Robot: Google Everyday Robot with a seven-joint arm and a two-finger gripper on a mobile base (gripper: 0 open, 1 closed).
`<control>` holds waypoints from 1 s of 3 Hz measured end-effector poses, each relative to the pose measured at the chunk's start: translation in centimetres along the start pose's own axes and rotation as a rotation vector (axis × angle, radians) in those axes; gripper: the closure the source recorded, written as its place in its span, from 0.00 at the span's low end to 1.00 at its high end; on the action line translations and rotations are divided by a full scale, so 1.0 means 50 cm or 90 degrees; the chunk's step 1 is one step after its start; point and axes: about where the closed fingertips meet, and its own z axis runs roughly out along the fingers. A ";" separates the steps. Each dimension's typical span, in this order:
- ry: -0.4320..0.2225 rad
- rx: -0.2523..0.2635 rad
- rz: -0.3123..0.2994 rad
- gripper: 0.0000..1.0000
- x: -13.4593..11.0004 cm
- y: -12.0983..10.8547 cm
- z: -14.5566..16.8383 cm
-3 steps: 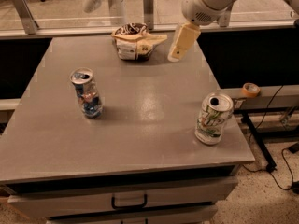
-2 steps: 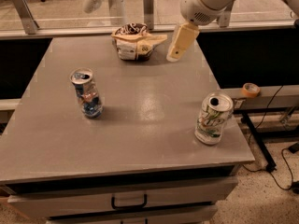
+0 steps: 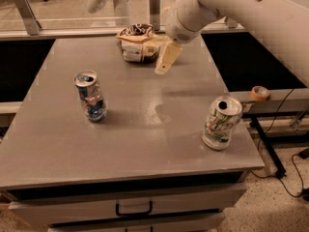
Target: Move brown chip bag near redbull can
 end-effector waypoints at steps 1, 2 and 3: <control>-0.029 -0.014 -0.014 0.00 -0.020 -0.012 0.086; -0.042 -0.011 -0.033 0.18 -0.035 -0.037 0.134; -0.043 -0.022 -0.047 0.42 -0.041 -0.039 0.176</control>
Offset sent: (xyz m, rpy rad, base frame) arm 0.0789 0.0585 -0.0341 0.0230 -0.0471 0.1165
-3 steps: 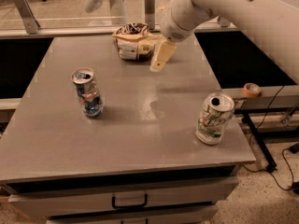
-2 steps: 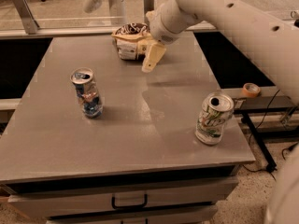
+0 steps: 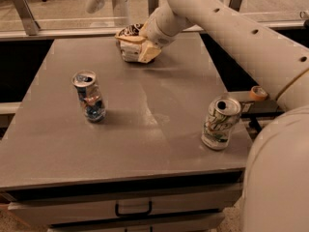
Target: Move brown chip bag near redbull can
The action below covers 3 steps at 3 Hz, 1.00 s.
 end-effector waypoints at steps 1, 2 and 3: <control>0.006 -0.023 -0.008 0.64 0.001 0.017 0.028; 0.011 -0.055 -0.014 0.88 -0.005 0.037 0.027; -0.002 -0.104 0.004 1.00 -0.032 0.071 -0.036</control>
Offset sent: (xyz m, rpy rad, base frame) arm -0.0209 0.0078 -0.0186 -0.0779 0.1114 0.0623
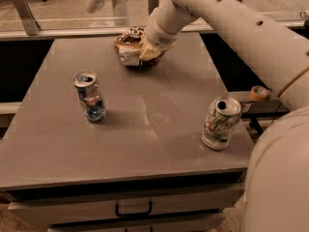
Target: Move brown chip bag near redbull can
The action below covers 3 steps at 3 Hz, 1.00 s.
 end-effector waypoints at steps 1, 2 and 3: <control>-0.023 -0.074 0.031 1.00 -0.043 0.082 -0.077; -0.025 -0.096 0.033 1.00 -0.049 0.100 -0.084; -0.026 -0.104 0.036 1.00 -0.050 0.110 -0.078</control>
Offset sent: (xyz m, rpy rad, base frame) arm -0.0539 -0.0015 0.0193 0.0202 0.1219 0.0255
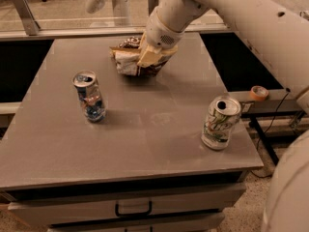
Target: Move brown chip bag near redbull can
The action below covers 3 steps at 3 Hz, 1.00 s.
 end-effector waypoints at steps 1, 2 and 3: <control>-0.003 -0.023 0.022 1.00 0.009 0.041 0.010; -0.013 -0.042 0.053 0.82 0.013 0.087 0.005; -0.021 -0.069 0.081 0.59 0.009 0.128 -0.003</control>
Offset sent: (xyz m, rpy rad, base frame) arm -0.0658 -0.0165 -0.0219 0.0503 0.1567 -0.0645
